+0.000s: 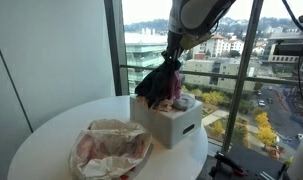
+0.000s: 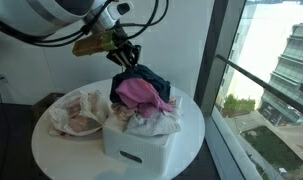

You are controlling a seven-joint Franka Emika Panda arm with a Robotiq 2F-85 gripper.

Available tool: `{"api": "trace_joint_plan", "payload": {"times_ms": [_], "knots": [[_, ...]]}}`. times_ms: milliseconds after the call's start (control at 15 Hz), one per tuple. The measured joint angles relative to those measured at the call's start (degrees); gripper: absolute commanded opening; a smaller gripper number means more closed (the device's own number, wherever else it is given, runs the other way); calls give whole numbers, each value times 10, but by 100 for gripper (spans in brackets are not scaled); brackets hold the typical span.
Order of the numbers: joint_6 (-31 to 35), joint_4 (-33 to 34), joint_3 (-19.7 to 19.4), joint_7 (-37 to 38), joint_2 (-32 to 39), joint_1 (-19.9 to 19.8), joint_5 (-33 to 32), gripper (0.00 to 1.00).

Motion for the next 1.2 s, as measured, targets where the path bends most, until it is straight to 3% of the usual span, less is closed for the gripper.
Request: {"api": "trace_joint_plan", "payload": {"times_ms": [133,600,867,1200], "knots": [[0,-10,4,10,23,-7,-4,44],[2,-5,14,14,29,3,-4,96],[2,10,16,14,56,17,2,100],[3,51,15,14,156,31,13,100]]}}
